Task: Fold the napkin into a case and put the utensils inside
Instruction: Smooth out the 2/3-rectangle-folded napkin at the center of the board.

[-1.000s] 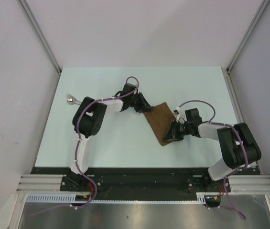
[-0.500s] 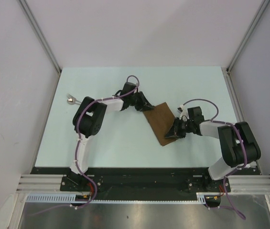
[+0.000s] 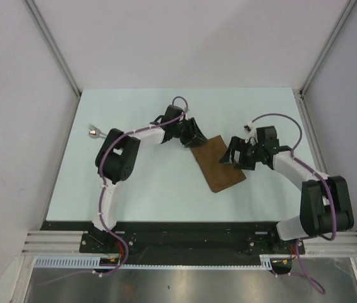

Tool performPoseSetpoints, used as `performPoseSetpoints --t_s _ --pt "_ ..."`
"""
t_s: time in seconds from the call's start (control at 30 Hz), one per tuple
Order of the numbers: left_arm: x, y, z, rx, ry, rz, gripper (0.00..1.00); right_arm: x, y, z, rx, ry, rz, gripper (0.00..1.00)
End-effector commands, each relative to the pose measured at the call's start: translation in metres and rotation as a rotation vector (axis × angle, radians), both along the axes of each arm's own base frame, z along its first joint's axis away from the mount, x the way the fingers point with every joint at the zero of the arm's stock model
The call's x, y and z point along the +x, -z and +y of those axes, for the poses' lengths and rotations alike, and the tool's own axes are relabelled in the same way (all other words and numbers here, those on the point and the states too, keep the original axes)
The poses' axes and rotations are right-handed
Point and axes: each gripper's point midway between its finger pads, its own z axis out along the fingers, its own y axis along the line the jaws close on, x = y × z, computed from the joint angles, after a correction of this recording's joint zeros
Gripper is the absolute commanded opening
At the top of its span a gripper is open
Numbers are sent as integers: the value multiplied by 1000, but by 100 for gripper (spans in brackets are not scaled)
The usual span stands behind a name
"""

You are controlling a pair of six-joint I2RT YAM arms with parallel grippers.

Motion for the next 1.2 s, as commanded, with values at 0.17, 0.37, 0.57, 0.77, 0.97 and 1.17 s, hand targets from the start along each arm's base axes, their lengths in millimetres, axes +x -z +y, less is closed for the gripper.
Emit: performPoseSetpoints --t_s 0.17,0.37,0.57,0.77,0.97,1.17 --pt "-50 -88 -2 53 140 -228 51 58 -35 -46 -299 -1 -252 100" --pt "-95 -65 -11 -25 194 -87 34 108 -31 -53 -348 -91 -310 88" --pt "-107 -45 -36 8 250 -42 25 114 3 -51 -359 -166 -233 78" --pt "-106 -16 -41 77 201 -16 21 113 26 -41 -317 -183 -187 66" --pt "-107 -1 -39 91 191 -4 20 96 33 -33 -235 -122 -95 64" --pt "-103 -7 -36 119 200 -45 21 67 51 -32 -177 -79 13 66"
